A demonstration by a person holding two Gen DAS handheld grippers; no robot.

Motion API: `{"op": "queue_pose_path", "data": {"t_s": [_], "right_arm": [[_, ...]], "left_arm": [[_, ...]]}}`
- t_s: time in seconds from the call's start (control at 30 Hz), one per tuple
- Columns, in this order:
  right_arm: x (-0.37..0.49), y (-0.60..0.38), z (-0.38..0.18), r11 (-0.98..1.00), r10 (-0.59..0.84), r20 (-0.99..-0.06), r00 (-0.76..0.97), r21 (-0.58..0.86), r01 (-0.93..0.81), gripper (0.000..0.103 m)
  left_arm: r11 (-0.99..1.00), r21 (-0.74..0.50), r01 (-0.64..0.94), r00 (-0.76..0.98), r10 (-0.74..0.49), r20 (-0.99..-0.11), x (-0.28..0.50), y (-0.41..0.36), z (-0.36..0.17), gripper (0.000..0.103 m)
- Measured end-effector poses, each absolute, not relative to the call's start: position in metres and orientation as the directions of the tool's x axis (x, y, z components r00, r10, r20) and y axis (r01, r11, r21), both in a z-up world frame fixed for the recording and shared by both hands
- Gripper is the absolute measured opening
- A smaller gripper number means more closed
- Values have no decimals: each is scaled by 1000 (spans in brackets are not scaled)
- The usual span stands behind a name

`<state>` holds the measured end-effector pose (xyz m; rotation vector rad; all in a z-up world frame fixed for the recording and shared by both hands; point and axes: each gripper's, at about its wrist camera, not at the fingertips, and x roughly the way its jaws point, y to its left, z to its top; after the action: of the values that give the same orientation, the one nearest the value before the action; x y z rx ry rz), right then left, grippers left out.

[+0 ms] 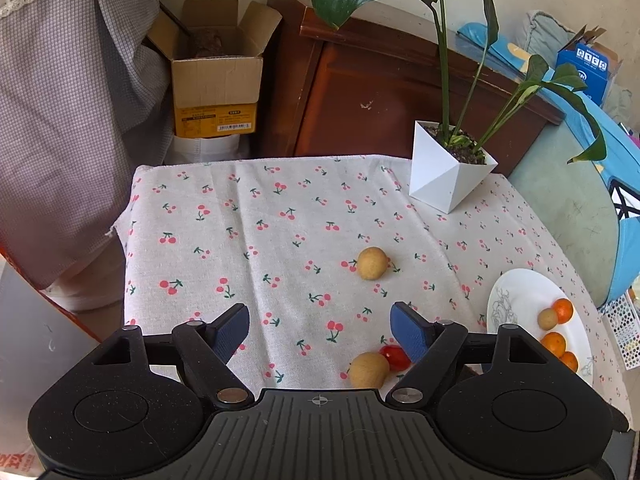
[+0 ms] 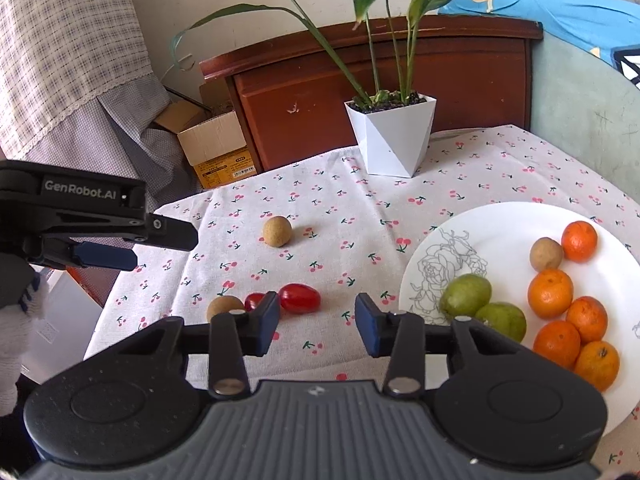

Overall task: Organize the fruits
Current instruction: 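Move the left tool to a brown kiwi while the right tool approaches a cherry tomato, then grasp the kiwi with the left tool while the right tool grasps the cherry tomato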

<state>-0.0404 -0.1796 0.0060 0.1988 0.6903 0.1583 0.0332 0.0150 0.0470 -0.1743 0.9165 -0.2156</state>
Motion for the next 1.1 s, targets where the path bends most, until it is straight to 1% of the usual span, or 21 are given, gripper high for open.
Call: {"op": "queue_pose_path", "data": {"t_s": [0.3,0.5,0.67,0.77,0.83,0.9,0.97,1.1], "right_arm": [[-28,-177,-4,965,236,-605,760,241,-109,38],[-20,-176,-12,961,249,-612,751,251,-114,38],[-13,-177,-16,956,262,-607,751,270,-116,38],[-11,-175,-17,956,270,-604,750,263,-133,35],[-10,-174,-18,955,274,-605,748,262,-138,31],[-9,-174,-18,953,285,-607,742,263,-151,24],[-9,-172,-18,955,280,-610,741,254,-152,21],[-11,-176,-16,954,276,-608,745,264,-138,20]], "left_arm": [[955,-187,230,540,-285,-792,21,6,30,78],[942,-173,288,530,-307,-790,17,-2,27,77],[940,-132,314,521,-287,-804,16,-6,19,75],[940,-125,317,522,-283,-805,16,-5,16,75],[941,-120,317,526,-280,-803,16,-5,15,75],[940,-119,319,528,-280,-802,17,-5,14,75],[940,-115,322,528,-279,-802,17,-6,13,75],[939,-113,324,532,-280,-799,18,-7,13,75]]}}
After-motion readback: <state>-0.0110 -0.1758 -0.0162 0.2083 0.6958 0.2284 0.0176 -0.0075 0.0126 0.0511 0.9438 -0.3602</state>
